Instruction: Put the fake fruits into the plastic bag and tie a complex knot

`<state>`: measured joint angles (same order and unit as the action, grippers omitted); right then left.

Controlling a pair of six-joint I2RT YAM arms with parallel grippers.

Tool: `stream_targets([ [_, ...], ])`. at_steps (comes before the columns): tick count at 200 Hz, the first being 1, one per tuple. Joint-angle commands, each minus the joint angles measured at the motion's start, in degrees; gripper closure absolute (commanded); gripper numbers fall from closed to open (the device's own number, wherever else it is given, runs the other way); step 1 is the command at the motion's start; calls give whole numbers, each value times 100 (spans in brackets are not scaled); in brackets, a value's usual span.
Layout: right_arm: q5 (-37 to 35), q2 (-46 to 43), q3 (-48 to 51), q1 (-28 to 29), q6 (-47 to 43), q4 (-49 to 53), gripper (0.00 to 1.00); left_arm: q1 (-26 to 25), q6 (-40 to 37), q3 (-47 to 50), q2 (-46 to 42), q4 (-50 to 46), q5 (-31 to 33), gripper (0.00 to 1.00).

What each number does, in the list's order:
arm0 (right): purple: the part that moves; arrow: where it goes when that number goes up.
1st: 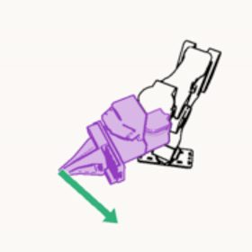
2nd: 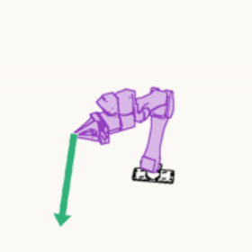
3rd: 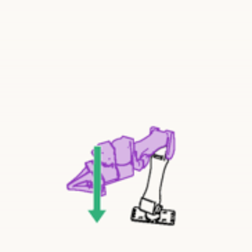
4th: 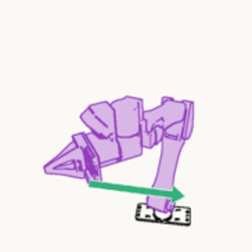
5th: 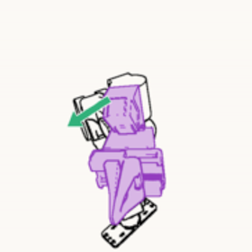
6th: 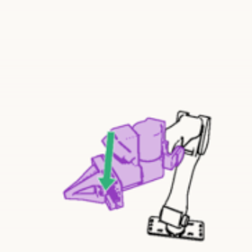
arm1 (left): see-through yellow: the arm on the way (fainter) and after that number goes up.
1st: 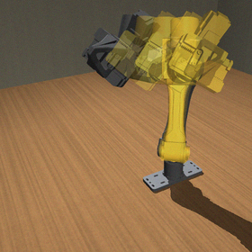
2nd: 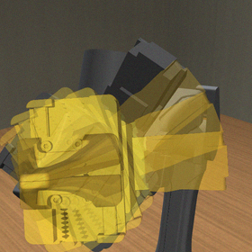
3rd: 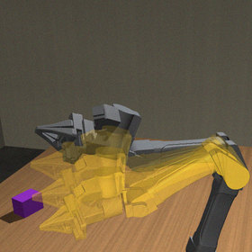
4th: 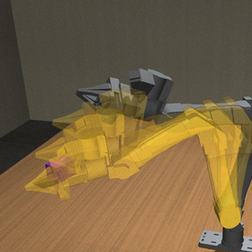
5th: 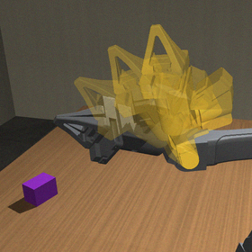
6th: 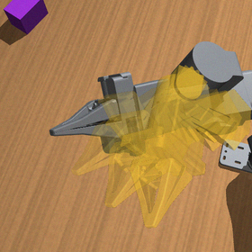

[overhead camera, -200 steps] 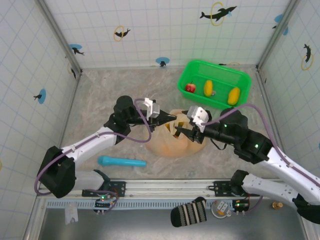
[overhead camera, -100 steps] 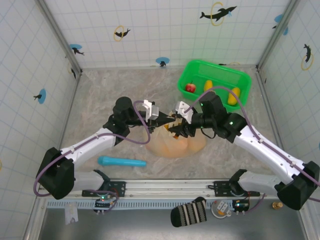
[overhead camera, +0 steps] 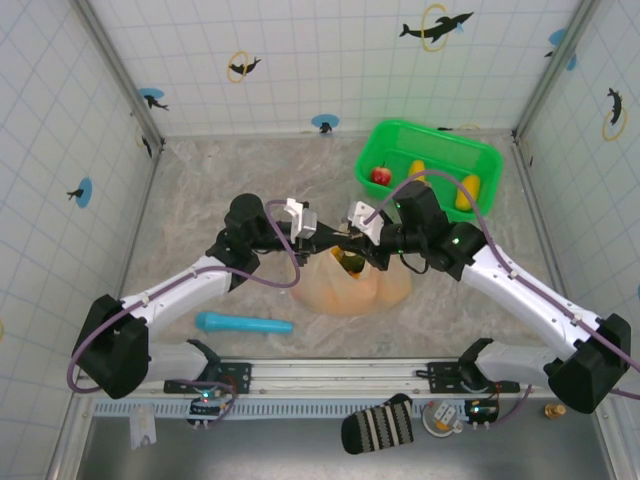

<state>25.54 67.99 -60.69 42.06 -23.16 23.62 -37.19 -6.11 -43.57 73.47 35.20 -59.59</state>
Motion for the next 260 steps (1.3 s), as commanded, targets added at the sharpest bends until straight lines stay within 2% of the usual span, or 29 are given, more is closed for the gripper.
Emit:
stream_targets([
  [1, -567, 74, -172, 43, -228, -84, 78, -16, 108, 24, -79, 290, -283, 100],
  [28, -1029, -2, -39, 204, -459, -302, 80, -16, 228, 15, -70, 358, -334, 100],
  [32, -1123, -40, 18, 242, -522, -376, 82, -16, 240, 15, -67, 364, -334, 100],
  [43, -1523, -175, 272, 392, -756, -760, 100, -16, 289, 16, -62, 395, -334, 100],
  [71, -2532, -691, 1185, 809, -1173, -2244, 100, -16, 397, 7, -17, 418, -310, 100],
  [96, -3369, -904, 1453, 1092, -1567, -2755, 100, -19, 467, 40, -93, 418, -99, 100],
  [139, -3625, -1372, 1828, 1230, -1851, -3395, 100, 1, 693, 59, -247, 411, 302, 48],
  [160, -3855, -1488, 2054, 1268, -2115, -3761, 100, 1, 925, -50, -325, 347, 414, 36],
  [187, -4150, -1529, 2305, 1332, -2439, -4170, 100, -15, 1112, -248, -475, 125, 501, 31],
  [206, -4310, -1517, 2497, 1429, -2768, -4499, 100, -43, 1115, -351, -658, -48, 607, 31],
  [227, -4551, -1490, 2823, 1637, -3326, -5173, 100, -43, 1460, -372, -886, -107, 838, 32],
  [260, -4747, -1396, 3240, 1908, -4065, -6194, 100, -43, 2104, -1078, -811, -1181, 1483, 37],
])
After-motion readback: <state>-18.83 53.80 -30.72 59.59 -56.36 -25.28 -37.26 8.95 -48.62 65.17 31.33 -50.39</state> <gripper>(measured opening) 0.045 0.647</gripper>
